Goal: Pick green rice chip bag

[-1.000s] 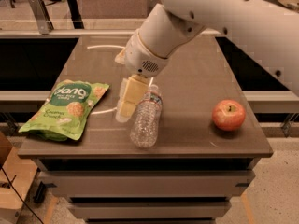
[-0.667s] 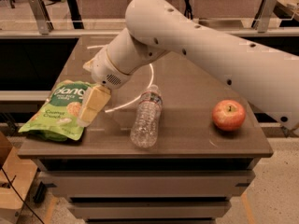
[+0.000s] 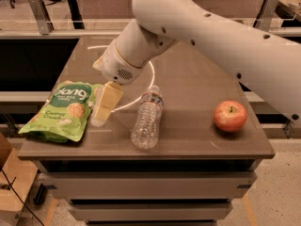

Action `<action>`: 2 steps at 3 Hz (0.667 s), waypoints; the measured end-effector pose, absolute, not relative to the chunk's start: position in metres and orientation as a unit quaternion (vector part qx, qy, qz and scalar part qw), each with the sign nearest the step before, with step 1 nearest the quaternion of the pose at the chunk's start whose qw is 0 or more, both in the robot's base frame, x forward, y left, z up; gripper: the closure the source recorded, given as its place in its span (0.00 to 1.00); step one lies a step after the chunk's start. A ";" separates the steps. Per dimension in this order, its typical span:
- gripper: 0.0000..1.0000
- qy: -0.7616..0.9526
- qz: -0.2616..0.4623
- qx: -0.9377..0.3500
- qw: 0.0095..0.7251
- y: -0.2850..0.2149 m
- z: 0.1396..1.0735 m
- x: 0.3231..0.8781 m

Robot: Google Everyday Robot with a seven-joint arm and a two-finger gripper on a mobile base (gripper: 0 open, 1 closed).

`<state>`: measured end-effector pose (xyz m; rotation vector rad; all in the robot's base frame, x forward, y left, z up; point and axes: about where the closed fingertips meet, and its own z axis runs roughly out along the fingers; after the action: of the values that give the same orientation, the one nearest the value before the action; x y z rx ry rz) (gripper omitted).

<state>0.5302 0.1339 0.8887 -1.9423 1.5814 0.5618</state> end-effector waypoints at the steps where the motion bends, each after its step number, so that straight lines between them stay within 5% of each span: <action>1: 0.00 0.591 0.210 -0.726 0.283 0.134 0.889 0.530; 2: 0.00 0.582 0.219 -0.730 0.284 0.141 0.885 0.531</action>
Offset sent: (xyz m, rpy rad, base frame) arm 0.0045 0.0133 -0.0079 0.0315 0.0126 0.0483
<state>0.5311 0.1410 0.8850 -1.9542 1.5565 0.5863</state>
